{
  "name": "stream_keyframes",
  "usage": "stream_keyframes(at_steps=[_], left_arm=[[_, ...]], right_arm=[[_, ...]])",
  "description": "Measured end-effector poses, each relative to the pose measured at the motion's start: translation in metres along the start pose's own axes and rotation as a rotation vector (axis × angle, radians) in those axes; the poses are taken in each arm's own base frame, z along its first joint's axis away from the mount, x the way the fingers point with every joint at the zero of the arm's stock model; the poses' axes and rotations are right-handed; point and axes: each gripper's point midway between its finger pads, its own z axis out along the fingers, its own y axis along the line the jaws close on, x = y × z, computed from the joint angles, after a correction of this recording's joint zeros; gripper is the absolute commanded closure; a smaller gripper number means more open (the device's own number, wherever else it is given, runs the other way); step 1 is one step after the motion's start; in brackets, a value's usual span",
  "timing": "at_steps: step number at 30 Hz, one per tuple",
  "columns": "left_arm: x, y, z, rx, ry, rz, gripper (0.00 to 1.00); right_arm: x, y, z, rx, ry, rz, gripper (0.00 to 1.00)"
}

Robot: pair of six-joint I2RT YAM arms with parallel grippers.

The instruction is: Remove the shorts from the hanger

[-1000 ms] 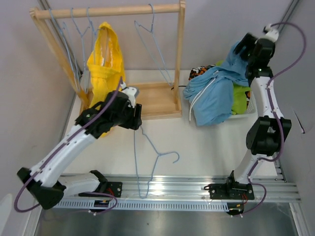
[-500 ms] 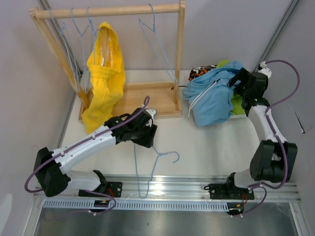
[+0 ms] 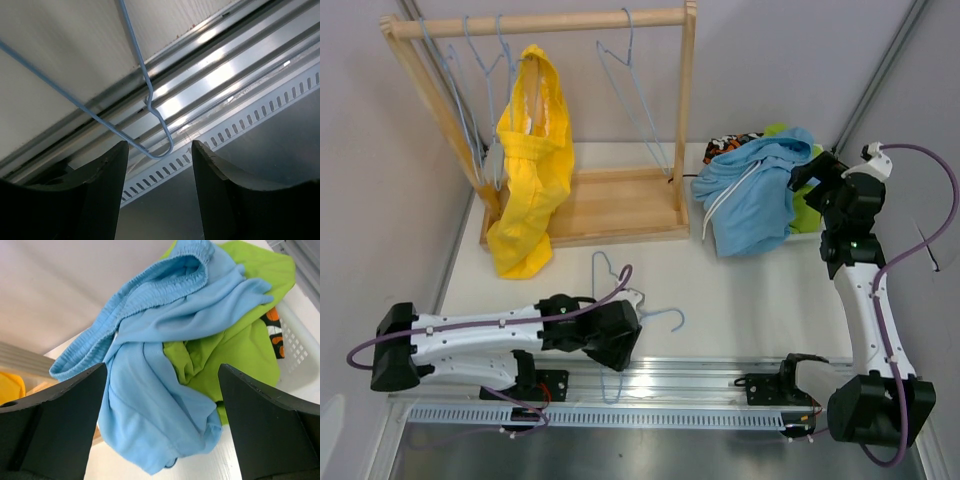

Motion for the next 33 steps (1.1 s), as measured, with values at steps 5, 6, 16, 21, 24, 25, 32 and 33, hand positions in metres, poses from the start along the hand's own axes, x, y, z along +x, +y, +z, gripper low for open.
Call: stream_keyframes(at_steps=[5,6,16,21,24,25,32,33], left_arm=[[0.029,-0.008,0.011,-0.01,0.025,-0.022,0.44],[0.032,-0.008,0.015,-0.017,0.029,-0.028,0.45],[0.027,-0.002,0.052,-0.128,-0.032,-0.12,0.44],[0.022,0.001,0.067,-0.157,-0.062,-0.155,0.47],[0.021,0.005,0.078,-0.172,-0.064,-0.169,0.49],[0.02,0.006,0.081,-0.177,-0.062,-0.174,0.5],[0.012,0.005,0.1,-0.191,-0.077,-0.21,0.65],[0.013,0.006,0.102,-0.194,-0.072,-0.216,0.72]], right_arm=[[0.006,0.0,-0.015,-0.011,0.016,0.002,0.01],[0.008,0.0,-0.019,-0.016,0.021,0.002,0.01],[0.007,0.01,-0.039,-0.064,0.025,0.0,0.01],[0.008,0.014,-0.042,-0.075,0.027,-0.003,0.01],[0.013,0.013,-0.042,-0.074,0.036,-0.005,0.01],[0.015,0.012,-0.041,-0.072,0.042,-0.006,0.01],[0.026,0.006,-0.04,-0.062,0.063,-0.014,0.0],[0.027,0.006,-0.04,-0.061,0.066,-0.016,0.01]])
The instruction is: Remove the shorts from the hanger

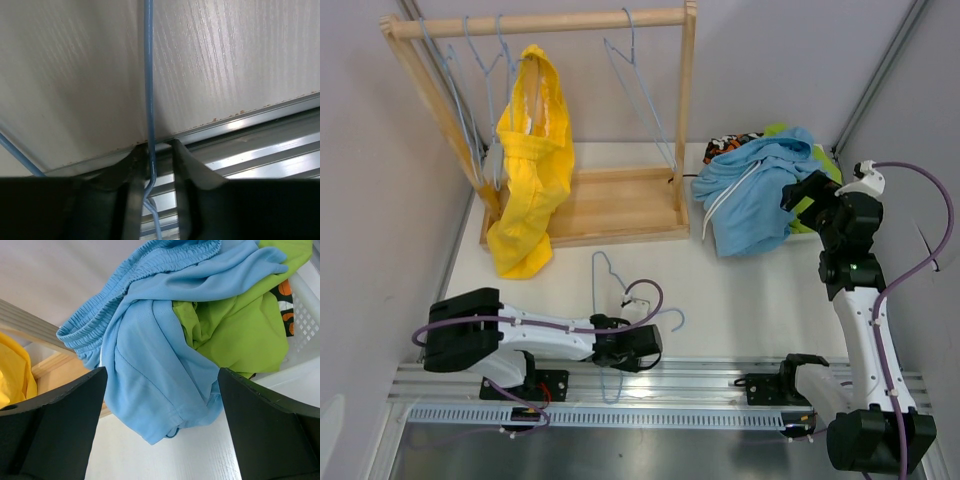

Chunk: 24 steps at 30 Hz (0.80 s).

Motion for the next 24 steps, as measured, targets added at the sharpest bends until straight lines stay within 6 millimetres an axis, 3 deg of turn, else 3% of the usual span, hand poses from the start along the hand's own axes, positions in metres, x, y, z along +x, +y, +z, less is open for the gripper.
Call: stream_keyframes(at_steps=[6,10,12,15,18,20,24], left_arm=[[-0.001,0.004,0.001,-0.011,-0.002,0.008,1.0],[-0.001,0.007,-0.003,-0.019,0.001,0.026,1.0],[-0.001,0.014,-0.015,-0.05,0.011,0.064,1.0],[-0.019,0.0,-0.055,-0.011,-0.012,0.119,1.0],[-0.054,-0.035,-0.124,0.141,-0.092,0.155,1.0],[-0.077,-0.054,-0.179,0.278,-0.155,0.174,1.0],[-0.093,-0.059,-0.254,0.467,-0.224,0.229,1.0]], right_arm=[[0.005,-0.002,0.001,0.002,0.012,0.0,0.01],[0.007,-0.002,0.001,-0.002,0.016,0.0,0.01],[0.007,-0.001,0.0,-0.007,0.017,0.0,0.0],[0.005,0.004,-0.003,-0.03,0.014,0.0,0.0],[0.001,0.019,-0.01,-0.111,-0.007,-0.003,0.01],[-0.004,0.038,-0.018,-0.215,-0.022,-0.012,0.0],[-0.007,0.082,-0.034,-0.455,-0.02,-0.05,0.0]])
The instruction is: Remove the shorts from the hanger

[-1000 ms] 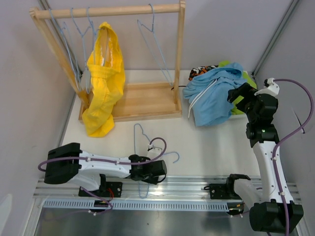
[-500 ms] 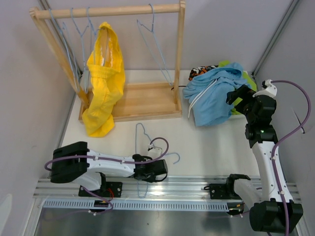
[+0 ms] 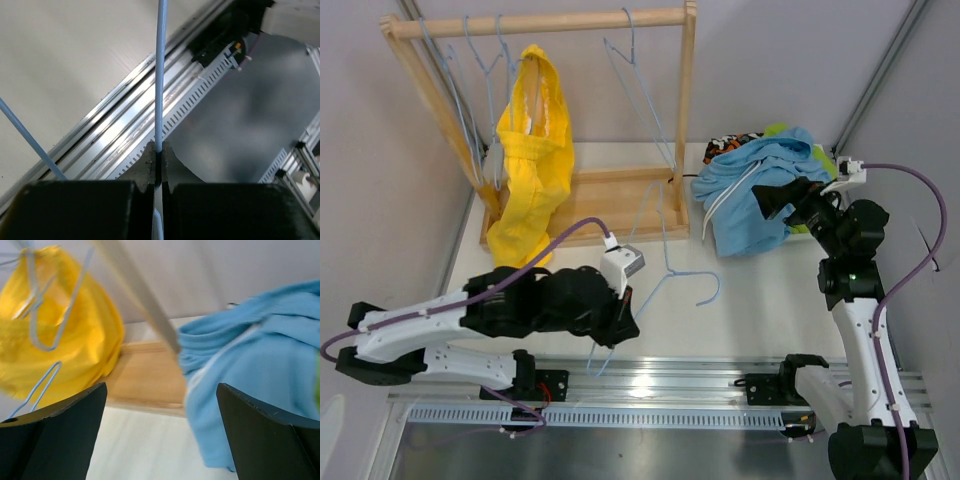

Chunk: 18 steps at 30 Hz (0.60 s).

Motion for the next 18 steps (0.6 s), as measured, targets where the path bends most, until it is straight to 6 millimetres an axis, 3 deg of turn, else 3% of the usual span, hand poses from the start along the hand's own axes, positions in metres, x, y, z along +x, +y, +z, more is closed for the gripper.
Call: stream_keyframes(at_steps=[4,9,14,18], left_arm=[[0.004,-0.013,-0.036,0.156,0.012,0.079,1.0],[0.015,-0.033,-0.054,0.314,0.066,0.148,1.0],[0.025,-0.058,-0.065,0.488,0.105,0.194,1.0],[0.029,-0.07,-0.082,0.598,0.109,0.213,1.0]], right_arm=[[0.013,0.048,0.003,-0.227,0.082,-0.023,0.01],[0.024,0.113,-0.006,-0.476,0.166,-0.042,0.0],[0.023,0.188,-0.037,-0.74,0.193,-0.117,0.0],[0.018,0.218,-0.068,-0.849,0.19,-0.186,0.01]])
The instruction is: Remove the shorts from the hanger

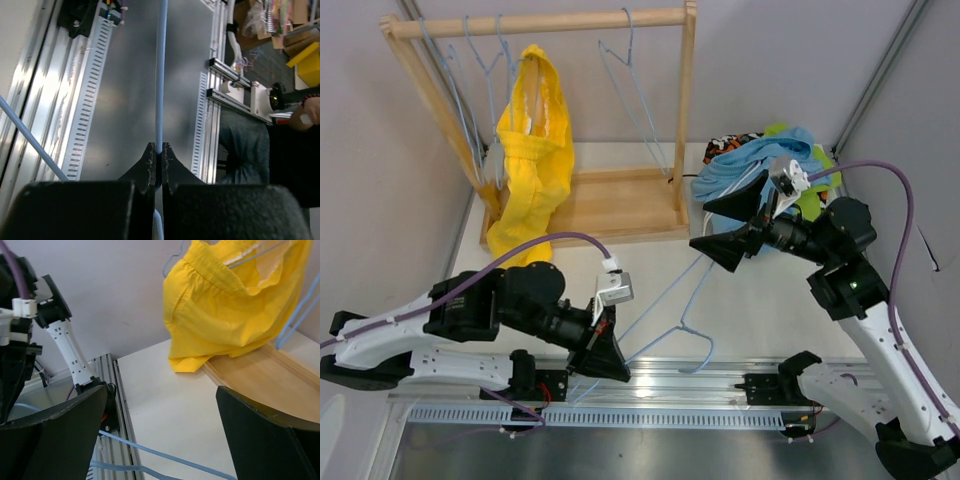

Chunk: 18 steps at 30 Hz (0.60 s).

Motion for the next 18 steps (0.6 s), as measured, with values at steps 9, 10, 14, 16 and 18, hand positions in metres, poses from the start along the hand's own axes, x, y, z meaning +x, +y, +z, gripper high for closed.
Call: stream_keyframes(at_steps=[9,10,14,16,18], left_arm=[[0.033,-0.023,-0.032,0.198,-0.019,-0.023,1.0],[0.039,-0.023,-0.035,0.212,-0.017,-0.039,1.0],[0.055,-0.027,-0.047,0.285,-0.039,-0.078,1.0],[0.061,-0.027,-0.048,0.312,-0.036,-0.098,1.0],[0.063,-0.029,-0.045,0.334,-0.025,-0.115,1.0]], right_arm=[[-0.008,0.045,-0.032,-0.061,0.035,-0.11,0.01],[-0.01,0.051,-0.036,-0.072,0.038,-0.119,0.01],[-0.027,0.079,-0.043,-0.185,0.026,-0.149,0.0],[-0.029,0.095,-0.047,-0.267,0.026,-0.145,0.01],[-0.029,0.111,-0.05,-0.362,0.041,-0.124,0.01]])
